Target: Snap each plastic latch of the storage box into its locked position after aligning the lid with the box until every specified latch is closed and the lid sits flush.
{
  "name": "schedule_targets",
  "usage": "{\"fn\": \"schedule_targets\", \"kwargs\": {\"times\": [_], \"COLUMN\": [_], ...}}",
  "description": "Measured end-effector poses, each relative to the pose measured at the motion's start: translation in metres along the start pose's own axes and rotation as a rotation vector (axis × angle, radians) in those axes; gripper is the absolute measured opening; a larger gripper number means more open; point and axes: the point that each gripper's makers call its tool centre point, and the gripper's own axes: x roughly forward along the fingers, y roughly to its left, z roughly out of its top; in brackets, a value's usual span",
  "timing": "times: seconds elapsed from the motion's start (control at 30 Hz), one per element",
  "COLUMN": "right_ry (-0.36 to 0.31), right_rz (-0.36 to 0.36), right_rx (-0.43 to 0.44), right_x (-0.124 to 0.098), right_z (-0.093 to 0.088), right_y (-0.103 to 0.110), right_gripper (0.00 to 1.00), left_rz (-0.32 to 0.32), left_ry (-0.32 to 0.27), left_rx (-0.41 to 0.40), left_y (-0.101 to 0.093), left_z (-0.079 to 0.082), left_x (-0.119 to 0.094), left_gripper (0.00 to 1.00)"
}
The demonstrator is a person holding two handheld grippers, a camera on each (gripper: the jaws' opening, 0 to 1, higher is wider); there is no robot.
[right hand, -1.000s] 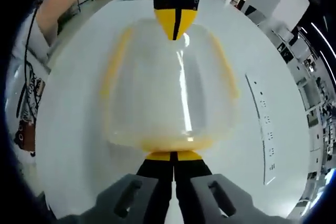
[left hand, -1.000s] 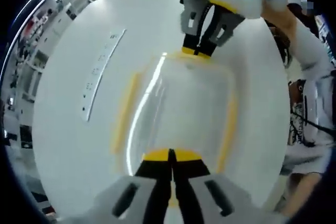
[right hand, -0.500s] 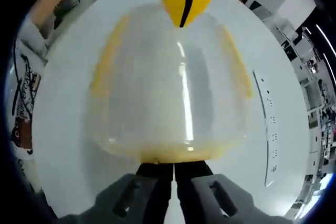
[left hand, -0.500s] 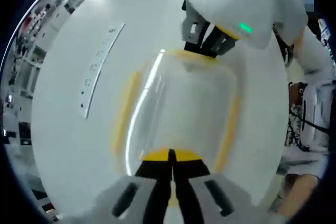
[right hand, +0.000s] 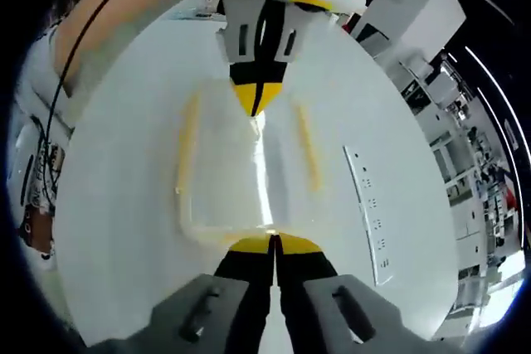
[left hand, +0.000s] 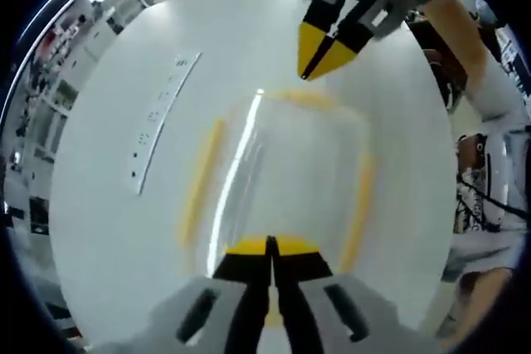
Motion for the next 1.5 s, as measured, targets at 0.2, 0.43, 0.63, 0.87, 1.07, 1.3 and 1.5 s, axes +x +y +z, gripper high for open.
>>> {"fn": "schedule_targets", "kwargs": {"times": [0.2,0.43,0.63,0.87,1.07,1.3,1.5], "right_ry": [-0.072,-0.055,-0.003,0.04,0.063,0.058,0.074], "right_rz": [0.014,0.078,0.119,0.124,0.129,0.14,0.136], "right_rx": [-0.004,-0.022,-0.024,-0.064,-0.075,-0.066,-0.017], "right_x": [0.009,0.033,0.048,0.047,0.044,0.043,0.043], "right_z": [0.036,0.048,0.045,0.041,0.037,0.035,0.035], "right_y": [0.007,0.021,0.032,0.036,0.041,0.042,0.04], "right_gripper": [0.0,0.0,0.0,0.0,0.0,0.0,0.0], "left_rz": [0.02,0.146,0.182,0.148,0.141,0.102,0.11], "left_ry": [-0.143,-0.241,-0.185,-0.167,-0.155,-0.159,-0.14], "left_rx": [0.144,0.119,0.024,0.017,0.049,0.067,0.13], "left_y": [-0.007,0.019,0.036,0.029,0.029,0.025,0.024], "left_z": [0.011,-0.015,-0.074,-0.083,-0.077,-0.08,-0.077], "left_x": [-0.016,-0.063,-0.051,-0.028,-0.019,-0.004,-0.004], "left_gripper": [0.0,0.0,0.0,0.0,0.0,0.0,0.0]}}
